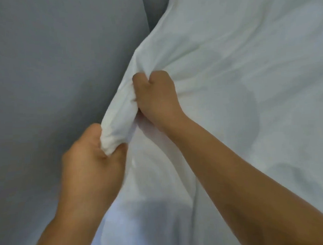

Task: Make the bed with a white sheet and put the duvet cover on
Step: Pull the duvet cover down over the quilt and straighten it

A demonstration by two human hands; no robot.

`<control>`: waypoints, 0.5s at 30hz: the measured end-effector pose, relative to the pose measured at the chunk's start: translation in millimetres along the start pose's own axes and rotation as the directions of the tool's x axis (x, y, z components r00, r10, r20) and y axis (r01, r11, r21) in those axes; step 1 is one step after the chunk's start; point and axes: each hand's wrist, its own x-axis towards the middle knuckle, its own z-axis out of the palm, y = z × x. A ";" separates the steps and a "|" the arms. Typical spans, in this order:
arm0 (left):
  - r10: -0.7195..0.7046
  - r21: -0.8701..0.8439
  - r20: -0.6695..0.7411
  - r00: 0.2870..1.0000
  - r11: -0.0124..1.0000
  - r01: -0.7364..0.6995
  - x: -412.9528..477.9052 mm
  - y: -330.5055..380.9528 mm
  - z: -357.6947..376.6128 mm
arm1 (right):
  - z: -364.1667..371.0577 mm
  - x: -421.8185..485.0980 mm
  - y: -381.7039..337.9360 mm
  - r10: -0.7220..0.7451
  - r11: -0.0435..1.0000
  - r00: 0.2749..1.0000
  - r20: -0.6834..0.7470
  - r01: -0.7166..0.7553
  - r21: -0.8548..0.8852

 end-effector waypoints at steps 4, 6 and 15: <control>-0.097 0.373 0.133 0.986 0.927 0.041 4.4 -23.9 62.2 | 26.0 8.2 65.1 0.065 0.898 0.980 0.186 0.024 -0.439; -0.198 0.531 0.200 0.959 0.845 0.064 -8.7 -26.6 107.8 | 22.6 1.2 106.3 0.124 0.836 0.948 0.294 0.060 -0.545; -0.049 0.415 0.085 0.995 0.910 0.009 -47.3 -3.1 142.2 | -50.6 -44.5 121.9 -0.051 0.648 0.856 0.514 0.420 -0.635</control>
